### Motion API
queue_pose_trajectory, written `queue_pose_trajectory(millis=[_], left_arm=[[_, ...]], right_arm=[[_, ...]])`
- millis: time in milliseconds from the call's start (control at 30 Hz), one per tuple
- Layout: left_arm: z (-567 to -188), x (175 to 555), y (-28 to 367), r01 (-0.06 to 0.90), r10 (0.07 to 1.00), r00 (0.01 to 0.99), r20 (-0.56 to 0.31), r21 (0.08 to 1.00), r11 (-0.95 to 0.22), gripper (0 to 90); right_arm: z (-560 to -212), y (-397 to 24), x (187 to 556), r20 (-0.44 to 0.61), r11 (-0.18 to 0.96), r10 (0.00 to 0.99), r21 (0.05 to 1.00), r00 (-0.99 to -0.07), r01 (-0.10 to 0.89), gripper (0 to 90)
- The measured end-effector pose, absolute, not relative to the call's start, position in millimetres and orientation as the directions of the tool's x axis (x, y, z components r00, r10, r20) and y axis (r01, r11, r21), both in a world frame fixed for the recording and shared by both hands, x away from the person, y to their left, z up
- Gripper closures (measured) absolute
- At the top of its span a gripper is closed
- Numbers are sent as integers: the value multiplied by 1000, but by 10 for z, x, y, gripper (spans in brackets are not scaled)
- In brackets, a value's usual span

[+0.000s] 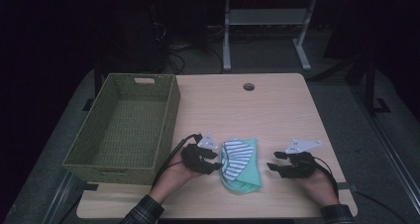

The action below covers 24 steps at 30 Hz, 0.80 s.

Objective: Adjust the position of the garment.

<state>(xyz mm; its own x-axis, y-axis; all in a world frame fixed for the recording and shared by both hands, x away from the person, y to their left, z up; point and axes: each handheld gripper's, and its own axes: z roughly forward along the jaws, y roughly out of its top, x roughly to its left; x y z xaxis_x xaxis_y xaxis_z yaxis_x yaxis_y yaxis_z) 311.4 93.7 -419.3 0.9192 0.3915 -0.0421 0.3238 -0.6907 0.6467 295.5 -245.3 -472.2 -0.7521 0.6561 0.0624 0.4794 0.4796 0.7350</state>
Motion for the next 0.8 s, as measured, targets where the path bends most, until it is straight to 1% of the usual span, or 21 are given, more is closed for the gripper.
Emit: queue_pose_trajectory(millis=[100, 233, 333, 467, 567, 700, 800], left_arm=[[-4136, 3141, 900, 299, 366, 930, -31, 642, -706, 457], [-4072, 3201, 844, 279, 327, 944, -43, 630, -725, 382], [-4043, 3234, 786, 255, 299, 954, -35, 625, -738, 341], [-4068, 3281, 688, 237, 268, 963, -42, 607, -758, 283], [-4097, 3316, 614, 200, 224, 974, -29, 575, -793, 272], [-4172, 3333, 517, 183, 198, 980, -31, 536, -824, 266], [-4203, 3345, 474, 173, 181, 983, -36, 529, -831, 260]], right_arm=[[-4761, -2503, 2954, 61, 477, 673, 726, -737, 496, 326], [-4783, -2534, 2947, 33, 482, 690, 724, -723, 494, 284], [-4814, -2524, 2950, 29, 478, 686, 736, -727, 480, 218], [-4817, -2516, 2959, 29, 476, 694, 731, -720, 488, 182], [-4817, -2511, 2959, 32, 472, 700, 729, -713, 496, 176], [-4818, -2510, 2960, 31, 472, 701, 729, -713, 495, 175], [-4818, -2511, 2961, 30, 472, 701, 729, -712, 495, 174]])
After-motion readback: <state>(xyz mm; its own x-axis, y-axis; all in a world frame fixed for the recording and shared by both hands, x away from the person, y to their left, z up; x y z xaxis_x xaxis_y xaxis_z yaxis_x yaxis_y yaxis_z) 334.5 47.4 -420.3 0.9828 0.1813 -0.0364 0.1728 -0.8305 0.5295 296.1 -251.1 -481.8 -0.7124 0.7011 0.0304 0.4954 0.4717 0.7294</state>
